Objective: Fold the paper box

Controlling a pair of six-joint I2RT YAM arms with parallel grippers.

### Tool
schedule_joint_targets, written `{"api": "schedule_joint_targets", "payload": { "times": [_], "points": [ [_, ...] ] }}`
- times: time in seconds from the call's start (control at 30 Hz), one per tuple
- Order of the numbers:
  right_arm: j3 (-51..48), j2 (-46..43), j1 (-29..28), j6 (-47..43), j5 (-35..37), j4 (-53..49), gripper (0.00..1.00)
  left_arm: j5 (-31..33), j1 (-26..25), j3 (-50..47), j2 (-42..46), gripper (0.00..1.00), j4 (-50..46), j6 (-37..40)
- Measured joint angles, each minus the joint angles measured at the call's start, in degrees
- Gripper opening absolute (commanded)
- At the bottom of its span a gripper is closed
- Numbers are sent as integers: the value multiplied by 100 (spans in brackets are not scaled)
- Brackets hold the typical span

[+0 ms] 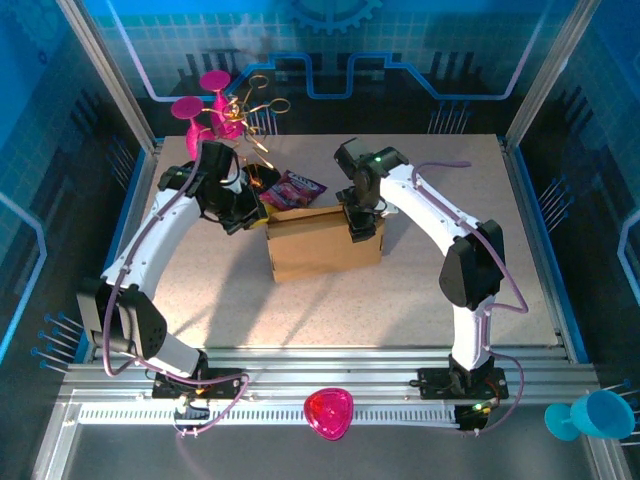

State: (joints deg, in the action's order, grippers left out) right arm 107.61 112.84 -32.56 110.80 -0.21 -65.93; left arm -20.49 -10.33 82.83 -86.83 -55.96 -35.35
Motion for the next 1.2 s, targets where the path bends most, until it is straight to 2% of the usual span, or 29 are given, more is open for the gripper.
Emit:
{"api": "schedule_joint_targets", "payload": {
  "times": [0.33,0.6,0.97,1.2],
  "points": [
    [-76,-7,0,-2,-26,74,72,-61,4,-315,125,0,315,-76],
    [-275,-109,-2,-4,-122,225,69,-127,-2,-1366,879,0,1176,-70],
    [-356,-153,0,0,-127,319,67,-103,-44,-2127,1397,0,2090,-22],
    [-380,-173,0,-4,-131,345,65,-101,-68,-2267,1532,0,2179,144]
  ]
}}
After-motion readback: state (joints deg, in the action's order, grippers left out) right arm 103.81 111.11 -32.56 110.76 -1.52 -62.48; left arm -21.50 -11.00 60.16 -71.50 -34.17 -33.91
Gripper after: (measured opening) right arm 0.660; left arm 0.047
